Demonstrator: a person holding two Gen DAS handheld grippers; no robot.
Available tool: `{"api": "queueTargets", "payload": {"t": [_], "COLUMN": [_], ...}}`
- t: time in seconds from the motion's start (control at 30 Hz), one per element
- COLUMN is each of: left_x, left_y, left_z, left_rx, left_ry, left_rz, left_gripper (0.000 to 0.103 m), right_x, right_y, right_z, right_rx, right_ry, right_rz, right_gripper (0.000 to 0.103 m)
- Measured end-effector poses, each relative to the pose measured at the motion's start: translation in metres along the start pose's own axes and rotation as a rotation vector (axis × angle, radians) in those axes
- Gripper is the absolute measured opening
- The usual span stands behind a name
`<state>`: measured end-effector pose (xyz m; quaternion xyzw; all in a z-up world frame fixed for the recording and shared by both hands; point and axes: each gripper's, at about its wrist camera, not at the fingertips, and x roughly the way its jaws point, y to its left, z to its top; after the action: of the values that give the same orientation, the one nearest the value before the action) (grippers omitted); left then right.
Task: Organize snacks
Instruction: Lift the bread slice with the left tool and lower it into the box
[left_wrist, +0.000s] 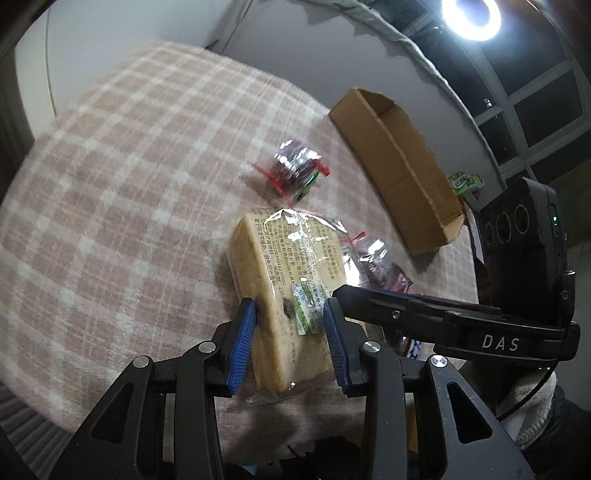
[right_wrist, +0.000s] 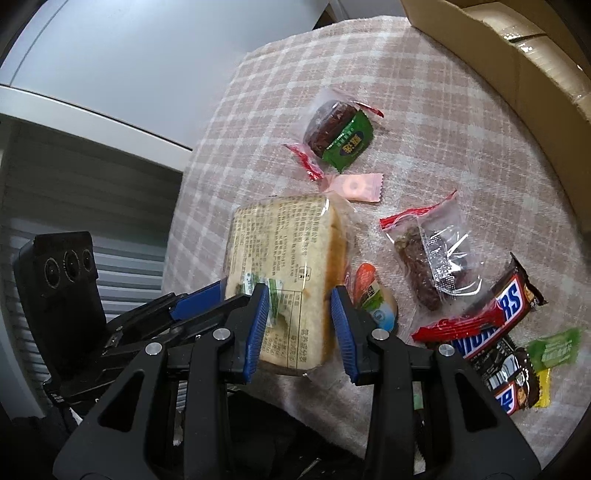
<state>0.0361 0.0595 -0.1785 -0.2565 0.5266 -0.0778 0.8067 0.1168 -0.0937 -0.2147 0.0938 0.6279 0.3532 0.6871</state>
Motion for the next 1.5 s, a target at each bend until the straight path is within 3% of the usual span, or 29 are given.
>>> {"api": "queueTargets", "payload": {"t": [0.23,0.6,0.93,1.5], "left_x": [-0.016,-0.018,0.020,0.086], "left_y": [-0.018,-0.068,-0.119,-0.187], "left_z": [0.014,0.052,0.086,0.125], "left_rx": [0.049,0.135,0.207,0.333], "left_ry": [-0.052,-0.117,-0.104,-0.057], "left_rz": [-0.007,-0.079,-0.153,-0.163], "left_gripper": [0.035,0.035,0.035,0.035], "right_x": [-0.025,-0.091,-0.144,-0.186], "right_y": [0.008,0.000,-0.036,-0.104], "right_z": [0.007,0.026,0.044,0.077], "right_rx": [0.000,-0.006,0.029,0.075], "right_ry": [-0.057,-0.171,-0.267,-0.335], "right_rz": [0.013,-0.021,-0.089,-0.193], "right_gripper": [0.037,0.037,0.037,0.037]}}
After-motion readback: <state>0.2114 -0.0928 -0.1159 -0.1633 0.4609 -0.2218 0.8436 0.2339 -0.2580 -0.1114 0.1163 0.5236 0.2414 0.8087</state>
